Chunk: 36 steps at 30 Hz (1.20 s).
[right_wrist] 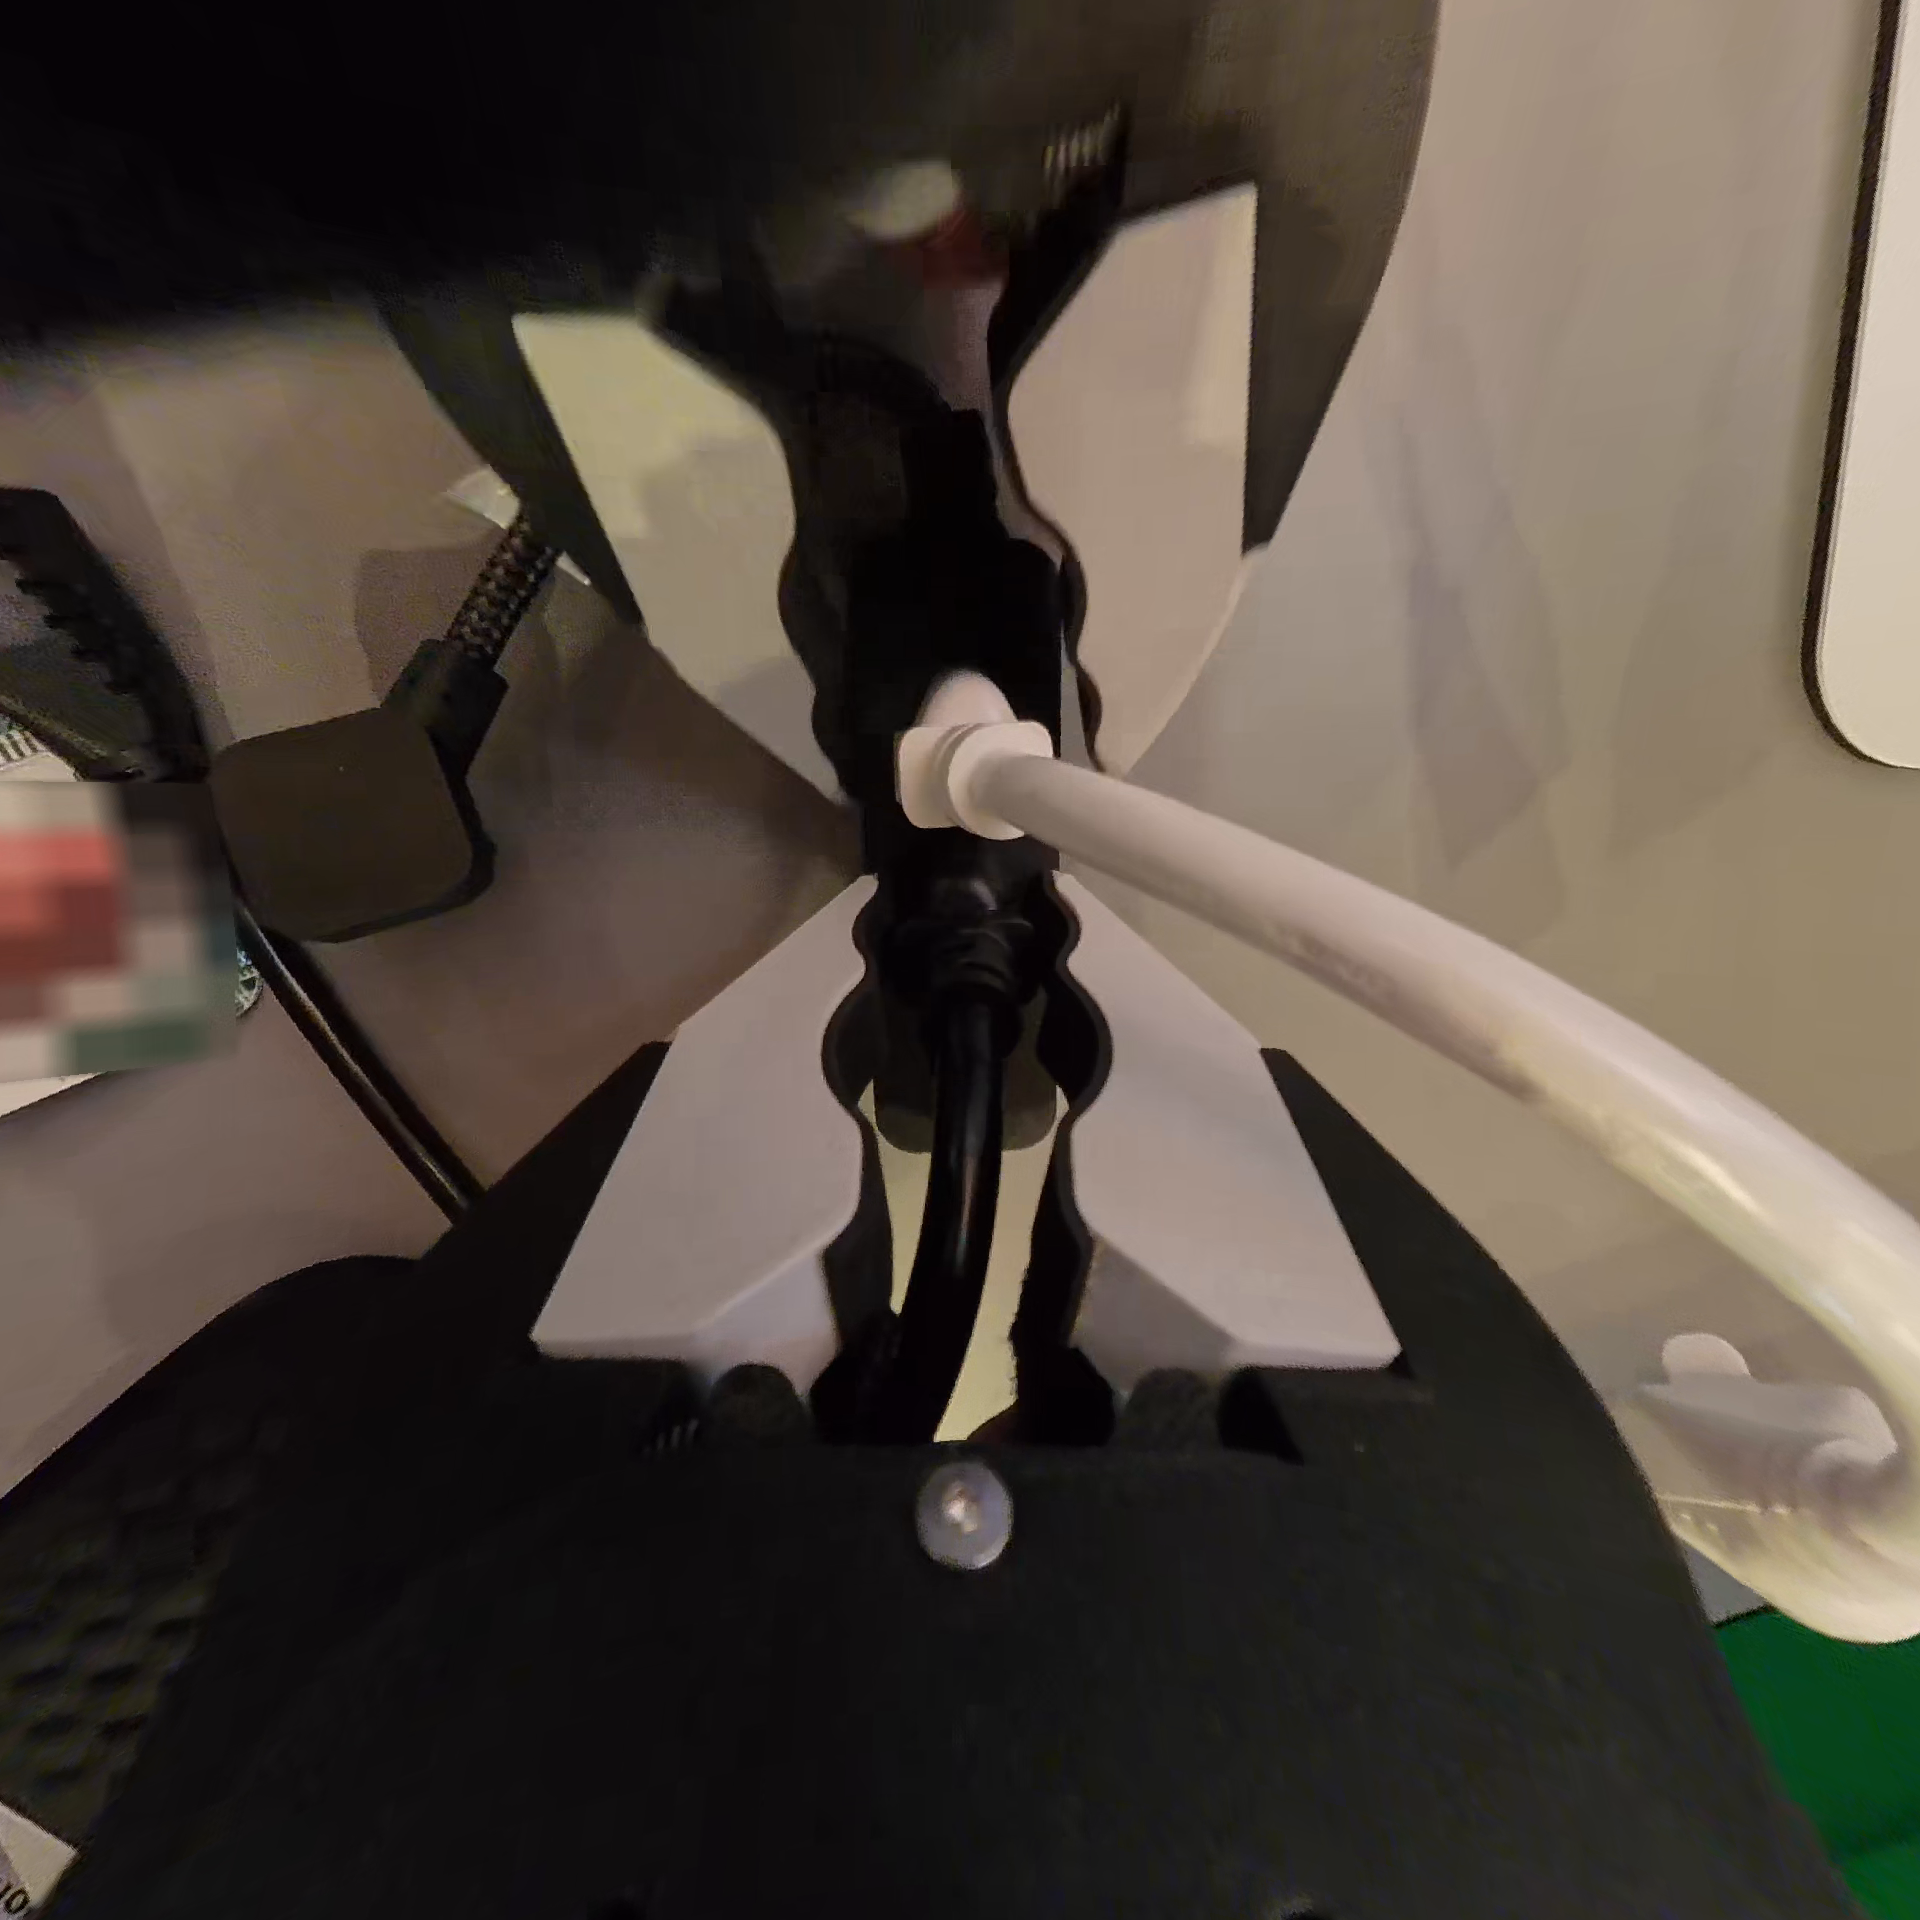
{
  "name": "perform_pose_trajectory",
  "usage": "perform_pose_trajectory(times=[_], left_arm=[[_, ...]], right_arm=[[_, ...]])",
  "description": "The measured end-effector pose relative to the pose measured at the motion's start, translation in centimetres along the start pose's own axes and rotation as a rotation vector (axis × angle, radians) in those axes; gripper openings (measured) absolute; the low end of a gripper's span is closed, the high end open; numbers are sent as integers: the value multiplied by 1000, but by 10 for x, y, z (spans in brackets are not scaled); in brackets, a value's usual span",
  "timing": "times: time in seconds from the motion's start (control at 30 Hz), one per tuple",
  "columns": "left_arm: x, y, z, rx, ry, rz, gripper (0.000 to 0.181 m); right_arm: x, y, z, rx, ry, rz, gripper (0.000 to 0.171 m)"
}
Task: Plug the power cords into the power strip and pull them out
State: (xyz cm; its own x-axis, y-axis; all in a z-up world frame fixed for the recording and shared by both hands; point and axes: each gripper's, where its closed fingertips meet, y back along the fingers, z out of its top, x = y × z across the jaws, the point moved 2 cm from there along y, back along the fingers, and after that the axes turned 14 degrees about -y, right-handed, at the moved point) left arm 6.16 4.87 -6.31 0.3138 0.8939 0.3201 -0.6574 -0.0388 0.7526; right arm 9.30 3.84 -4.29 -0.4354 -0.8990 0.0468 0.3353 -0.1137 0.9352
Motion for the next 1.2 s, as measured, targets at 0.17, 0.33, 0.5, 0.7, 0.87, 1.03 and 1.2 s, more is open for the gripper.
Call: perform_pose_trajectory(times=[0.17, 0.33, 0.5, 0.7, 0.87, 1.03, 1.2], left_arm=[[-1, 15, -1, -16, -1, -28, 39], [-1, 14, -1, -17, 14, -36, 39], [-1, 13, -2, -47, 39, -46, 39], [-1, 13, -3, -70, 62, -54, 39], [-1, 12, -2, -75, 56, -47, 39], [0, 11, -2, -77, 38, -45, 40], [-1, 10, -2, -76, 16, -38, 40]], right_arm=[[0, 0, 0, 2, 8, 3, 22], [0, 0, 0, 8, 18, 4, 22], [0, 0, 0, 16, 52, 7, 22], [0, 0, 0, 24, 141, -12, 22], [3, 1, -1, 18, 230, -106, 22], [0, 1, -2, 27, 149, -23, 21], [-3, 1, 0, 47, 53, 115, 19]])
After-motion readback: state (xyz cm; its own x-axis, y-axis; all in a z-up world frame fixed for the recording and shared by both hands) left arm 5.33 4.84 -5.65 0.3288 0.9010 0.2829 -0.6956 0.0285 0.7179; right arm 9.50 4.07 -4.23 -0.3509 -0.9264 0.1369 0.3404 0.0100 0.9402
